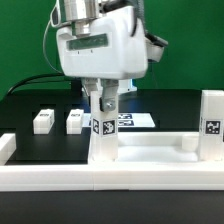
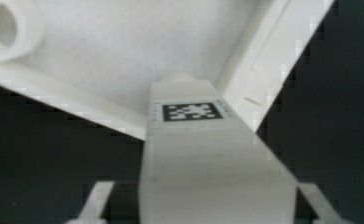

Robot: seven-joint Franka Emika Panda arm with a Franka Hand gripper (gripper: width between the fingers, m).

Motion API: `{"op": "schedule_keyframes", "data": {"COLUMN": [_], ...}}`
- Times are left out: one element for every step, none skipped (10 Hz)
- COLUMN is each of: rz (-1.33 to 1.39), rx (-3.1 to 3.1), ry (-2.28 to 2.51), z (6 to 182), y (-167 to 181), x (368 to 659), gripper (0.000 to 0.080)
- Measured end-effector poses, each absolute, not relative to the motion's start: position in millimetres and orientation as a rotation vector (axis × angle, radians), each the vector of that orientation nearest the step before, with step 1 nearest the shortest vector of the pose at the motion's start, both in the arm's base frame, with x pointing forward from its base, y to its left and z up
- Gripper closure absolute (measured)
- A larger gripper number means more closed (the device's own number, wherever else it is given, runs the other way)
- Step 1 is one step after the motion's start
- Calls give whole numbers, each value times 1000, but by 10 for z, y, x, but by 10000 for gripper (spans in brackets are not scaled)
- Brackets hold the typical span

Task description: Assemble desk

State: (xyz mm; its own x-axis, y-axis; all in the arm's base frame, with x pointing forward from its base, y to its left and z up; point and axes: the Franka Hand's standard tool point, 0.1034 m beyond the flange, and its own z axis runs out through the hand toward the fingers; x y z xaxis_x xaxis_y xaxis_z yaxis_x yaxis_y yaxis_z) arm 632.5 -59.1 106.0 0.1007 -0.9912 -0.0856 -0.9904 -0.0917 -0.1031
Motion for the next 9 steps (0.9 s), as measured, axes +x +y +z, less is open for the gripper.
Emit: {"op": "schedule_keyframes", "data": {"rz": [33,58,64,70,76,69,59,60,59], "rx": [-2019,-1900,-1840,-1777,-1721,-1722,-1730,-1735,-1735], "ry": [2189,2280,2329,2379,2422,2434,2441,2437,2436], "z": [1060,1061,1064,1062,1063,1064,1068,1064,1062], "y": [-592,-592,-581,-589,-593,-588,-587,-592,-588], "x": [6325,6322,6326,6323,6323,6320,6318,6315,6317], "gripper": [505,505,505,505,505,504,504,504,430]}}
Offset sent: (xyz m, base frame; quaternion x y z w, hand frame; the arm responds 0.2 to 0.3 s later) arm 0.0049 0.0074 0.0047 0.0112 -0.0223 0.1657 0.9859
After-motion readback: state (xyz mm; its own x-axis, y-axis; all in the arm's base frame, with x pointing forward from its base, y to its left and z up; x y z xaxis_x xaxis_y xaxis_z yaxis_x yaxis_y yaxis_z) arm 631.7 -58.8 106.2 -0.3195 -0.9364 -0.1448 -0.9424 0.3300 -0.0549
